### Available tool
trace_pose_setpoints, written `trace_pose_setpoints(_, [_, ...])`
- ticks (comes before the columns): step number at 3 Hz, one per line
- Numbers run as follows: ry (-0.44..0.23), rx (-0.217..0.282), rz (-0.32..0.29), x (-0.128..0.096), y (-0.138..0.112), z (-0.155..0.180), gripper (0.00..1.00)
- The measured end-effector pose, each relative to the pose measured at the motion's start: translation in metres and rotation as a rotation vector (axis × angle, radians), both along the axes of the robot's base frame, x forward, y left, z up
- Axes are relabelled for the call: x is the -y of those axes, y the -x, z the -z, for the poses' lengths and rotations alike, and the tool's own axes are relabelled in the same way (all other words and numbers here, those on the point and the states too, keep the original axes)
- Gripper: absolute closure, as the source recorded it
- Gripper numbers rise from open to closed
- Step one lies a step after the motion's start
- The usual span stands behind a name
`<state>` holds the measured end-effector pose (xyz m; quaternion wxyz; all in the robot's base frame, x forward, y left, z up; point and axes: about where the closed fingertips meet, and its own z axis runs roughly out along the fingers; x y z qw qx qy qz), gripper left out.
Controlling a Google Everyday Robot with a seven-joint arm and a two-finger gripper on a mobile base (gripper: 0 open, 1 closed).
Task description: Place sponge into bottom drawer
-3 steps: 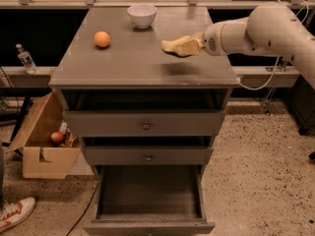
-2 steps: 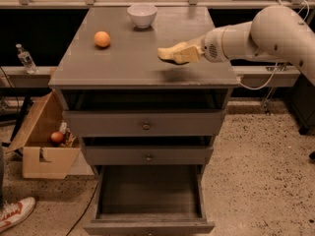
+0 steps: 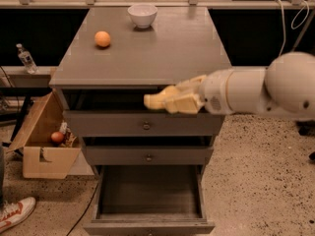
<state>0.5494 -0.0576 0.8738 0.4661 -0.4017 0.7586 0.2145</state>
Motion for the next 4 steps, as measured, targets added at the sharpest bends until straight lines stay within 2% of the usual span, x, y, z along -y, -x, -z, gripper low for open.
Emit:
trace_pose_setpoints(1, [0.028,-0.079,-0.004,-0.007,0.045,0.045,1.0])
trace_pose_setpoints(2, [0.028,-0.079,-0.004,-0.007,0.045,0.045,1.0])
trace_pose_setpoints(3, [0.01,-0.12,0.003,-0.014,0.052,0.081,1.0])
trace_pose_setpoints(4, [-0.063,-0.216,0.006,-0.039,0.067,0.175,1.0])
